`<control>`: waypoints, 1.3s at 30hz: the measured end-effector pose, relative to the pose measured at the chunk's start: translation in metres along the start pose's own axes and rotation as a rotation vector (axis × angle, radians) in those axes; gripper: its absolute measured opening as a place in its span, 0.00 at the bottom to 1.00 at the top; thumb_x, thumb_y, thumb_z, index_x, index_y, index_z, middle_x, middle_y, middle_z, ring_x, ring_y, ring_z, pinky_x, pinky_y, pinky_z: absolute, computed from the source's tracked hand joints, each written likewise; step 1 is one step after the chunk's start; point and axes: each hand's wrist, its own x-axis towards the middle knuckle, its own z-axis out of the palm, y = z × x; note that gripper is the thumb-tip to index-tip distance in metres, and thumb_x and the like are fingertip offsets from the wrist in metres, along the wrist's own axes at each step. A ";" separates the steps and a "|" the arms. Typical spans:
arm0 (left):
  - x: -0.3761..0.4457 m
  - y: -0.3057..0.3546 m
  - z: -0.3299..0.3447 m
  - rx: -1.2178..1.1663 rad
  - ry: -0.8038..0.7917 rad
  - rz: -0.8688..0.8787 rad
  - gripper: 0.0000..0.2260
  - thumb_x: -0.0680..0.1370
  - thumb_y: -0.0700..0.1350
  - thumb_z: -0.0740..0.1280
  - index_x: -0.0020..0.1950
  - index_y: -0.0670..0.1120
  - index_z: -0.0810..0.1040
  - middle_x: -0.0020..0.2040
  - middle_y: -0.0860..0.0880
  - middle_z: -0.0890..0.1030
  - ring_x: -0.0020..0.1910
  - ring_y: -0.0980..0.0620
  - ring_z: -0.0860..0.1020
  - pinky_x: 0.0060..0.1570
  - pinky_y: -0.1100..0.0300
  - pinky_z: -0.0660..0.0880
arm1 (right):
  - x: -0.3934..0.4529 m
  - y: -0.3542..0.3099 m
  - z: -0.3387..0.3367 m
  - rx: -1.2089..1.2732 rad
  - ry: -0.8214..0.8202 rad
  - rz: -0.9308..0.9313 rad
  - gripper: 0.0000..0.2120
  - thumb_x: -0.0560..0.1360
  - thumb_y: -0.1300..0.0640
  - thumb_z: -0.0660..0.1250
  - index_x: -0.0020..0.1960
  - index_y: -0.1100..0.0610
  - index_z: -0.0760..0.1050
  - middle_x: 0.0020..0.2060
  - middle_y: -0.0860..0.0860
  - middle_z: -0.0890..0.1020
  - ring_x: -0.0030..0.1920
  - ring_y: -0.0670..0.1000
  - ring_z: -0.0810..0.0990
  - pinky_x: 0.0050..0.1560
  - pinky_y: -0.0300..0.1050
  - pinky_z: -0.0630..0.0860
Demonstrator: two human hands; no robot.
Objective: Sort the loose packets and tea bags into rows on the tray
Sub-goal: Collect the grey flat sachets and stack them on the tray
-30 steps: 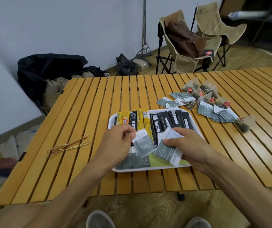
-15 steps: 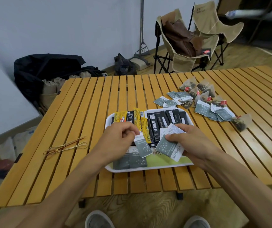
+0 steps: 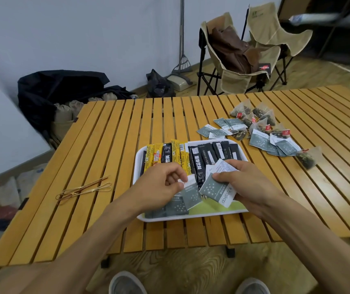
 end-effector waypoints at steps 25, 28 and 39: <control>0.009 0.013 0.021 -0.061 0.118 0.002 0.03 0.78 0.44 0.70 0.45 0.50 0.81 0.36 0.53 0.78 0.33 0.59 0.72 0.35 0.67 0.73 | -0.004 0.002 0.004 -0.090 -0.164 0.034 0.07 0.78 0.64 0.69 0.54 0.59 0.84 0.46 0.56 0.88 0.50 0.57 0.87 0.52 0.51 0.82; 0.005 0.012 0.018 -0.100 0.175 -0.008 0.06 0.80 0.43 0.67 0.44 0.51 0.78 0.32 0.53 0.78 0.30 0.53 0.74 0.33 0.59 0.74 | -0.004 0.000 0.003 -0.075 -0.169 0.043 0.07 0.79 0.63 0.68 0.55 0.59 0.83 0.47 0.56 0.88 0.50 0.57 0.87 0.54 0.52 0.83; 0.000 0.010 0.004 -0.171 0.213 0.000 0.04 0.78 0.41 0.69 0.44 0.48 0.78 0.35 0.49 0.84 0.36 0.52 0.84 0.40 0.58 0.81 | -0.002 -0.007 -0.012 0.073 0.010 0.048 0.06 0.78 0.65 0.69 0.54 0.61 0.81 0.49 0.60 0.87 0.43 0.53 0.87 0.35 0.43 0.83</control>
